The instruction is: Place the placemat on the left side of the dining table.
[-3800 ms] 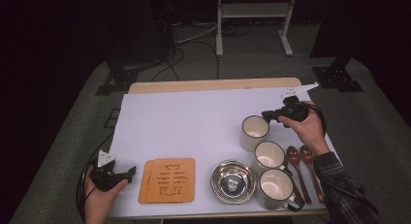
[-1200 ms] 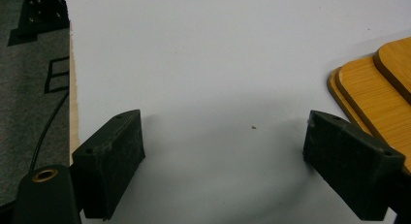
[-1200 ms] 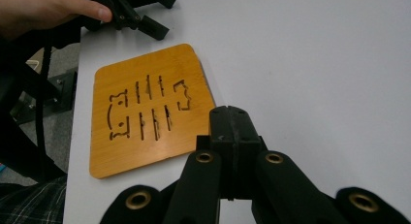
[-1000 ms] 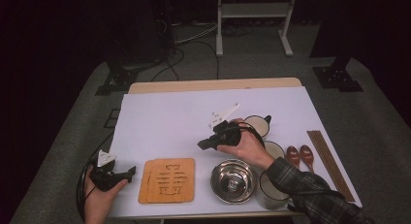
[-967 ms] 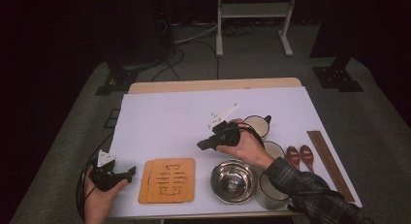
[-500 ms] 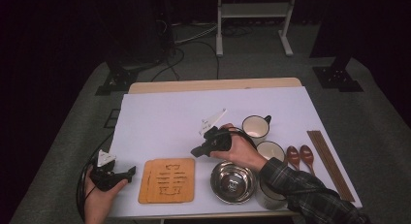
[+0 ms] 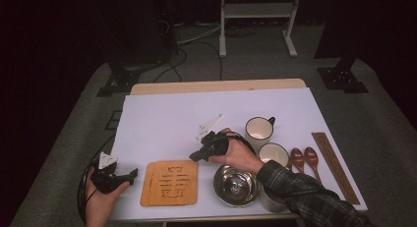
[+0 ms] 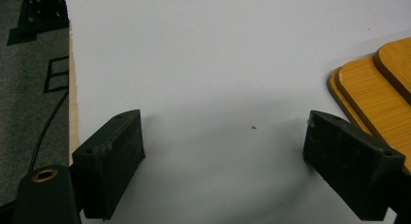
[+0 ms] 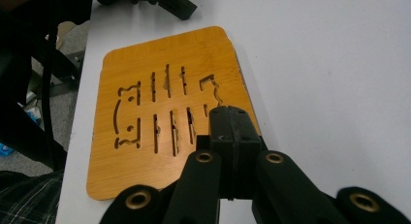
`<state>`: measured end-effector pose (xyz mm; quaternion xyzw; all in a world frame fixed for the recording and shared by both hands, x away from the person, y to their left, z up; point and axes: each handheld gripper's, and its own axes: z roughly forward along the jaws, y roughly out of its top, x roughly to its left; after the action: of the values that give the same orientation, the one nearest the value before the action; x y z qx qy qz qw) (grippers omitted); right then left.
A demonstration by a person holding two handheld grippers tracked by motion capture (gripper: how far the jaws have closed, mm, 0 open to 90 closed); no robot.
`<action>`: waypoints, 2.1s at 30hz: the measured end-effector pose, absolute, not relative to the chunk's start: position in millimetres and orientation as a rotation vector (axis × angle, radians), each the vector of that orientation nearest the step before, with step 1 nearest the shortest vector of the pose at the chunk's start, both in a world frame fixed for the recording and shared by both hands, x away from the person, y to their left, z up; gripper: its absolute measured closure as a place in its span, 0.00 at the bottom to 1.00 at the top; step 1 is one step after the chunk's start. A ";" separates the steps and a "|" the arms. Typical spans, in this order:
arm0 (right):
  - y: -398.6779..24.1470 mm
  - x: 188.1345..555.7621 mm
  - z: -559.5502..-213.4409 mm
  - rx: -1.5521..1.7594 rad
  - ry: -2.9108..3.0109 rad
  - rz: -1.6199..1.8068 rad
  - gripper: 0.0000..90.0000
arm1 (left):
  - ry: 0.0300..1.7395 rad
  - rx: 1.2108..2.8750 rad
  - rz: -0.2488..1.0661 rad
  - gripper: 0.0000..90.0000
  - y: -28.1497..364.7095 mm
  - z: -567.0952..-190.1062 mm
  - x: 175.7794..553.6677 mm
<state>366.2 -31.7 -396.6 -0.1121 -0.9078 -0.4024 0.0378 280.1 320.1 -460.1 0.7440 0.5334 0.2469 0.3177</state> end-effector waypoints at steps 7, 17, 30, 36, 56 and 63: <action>-26.6 365.3 -402.9 -0.325 -2.799 -1.184 0.99 | 1.404 1.959 0.650 0.15 320.1 -460.1 280.1; -18.6 359.5 -416.7 -0.298 -2.824 -1.096 0.99 | 1.404 1.956 0.653 0.15 319.9 -460.3 279.8; -15.8 360.2 -426.0 -0.310 -2.874 -1.020 0.99 | 1.404 1.957 0.653 0.15 319.8 -460.3 279.8; -14.7 360.4 -428.6 -0.312 -2.881 -1.000 0.99 | 1.404 1.957 0.653 0.15 319.9 -460.3 279.8; -11.6 360.0 -433.3 -0.332 -2.906 -0.924 0.99 | 1.403 1.960 0.653 0.15 320.1 -460.2 279.8; -10.9 359.8 -434.2 -0.339 -2.914 -0.897 0.99 | 1.403 1.963 0.651 0.15 320.1 -460.0 280.0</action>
<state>359.8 -10.9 -434.2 -0.1104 -0.9493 -0.2921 0.0367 280.0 320.1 -460.0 0.7452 0.5326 0.2472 0.3159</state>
